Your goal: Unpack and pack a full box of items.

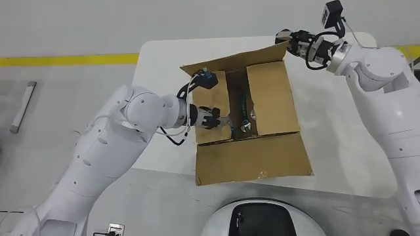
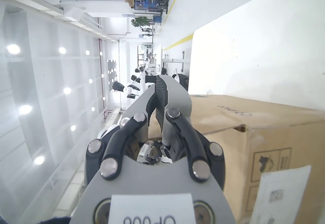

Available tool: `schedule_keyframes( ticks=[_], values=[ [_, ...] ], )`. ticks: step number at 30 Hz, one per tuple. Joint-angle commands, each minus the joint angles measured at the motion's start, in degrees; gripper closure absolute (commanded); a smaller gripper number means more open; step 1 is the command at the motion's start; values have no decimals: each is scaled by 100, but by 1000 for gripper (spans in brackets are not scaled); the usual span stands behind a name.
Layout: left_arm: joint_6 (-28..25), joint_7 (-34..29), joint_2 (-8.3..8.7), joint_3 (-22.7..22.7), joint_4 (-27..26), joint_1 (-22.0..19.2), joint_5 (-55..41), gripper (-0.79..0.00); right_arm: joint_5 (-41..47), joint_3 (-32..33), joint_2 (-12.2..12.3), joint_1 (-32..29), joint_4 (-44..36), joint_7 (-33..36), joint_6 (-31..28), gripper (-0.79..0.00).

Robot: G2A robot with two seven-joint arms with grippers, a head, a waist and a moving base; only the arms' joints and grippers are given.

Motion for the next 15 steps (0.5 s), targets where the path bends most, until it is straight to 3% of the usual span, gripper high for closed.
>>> schedule_keyframes(
  ticks=[1, 7, 15],
  values=[
    [-45, -158, 52, -200, -52, -13, -92, -785, -227, 29, 39, -93, -141, 72, -9, 0],
    [51, -654, 306, -953, -289, 226, -192, -785, -610, 68, 119, -350, -595, 284, -62, 0],
    [355, -1198, 717, -2097, -716, 926, 180, -785, -1346, -61, 208, -718, -1170, 496, -95, 0]
  ],
)
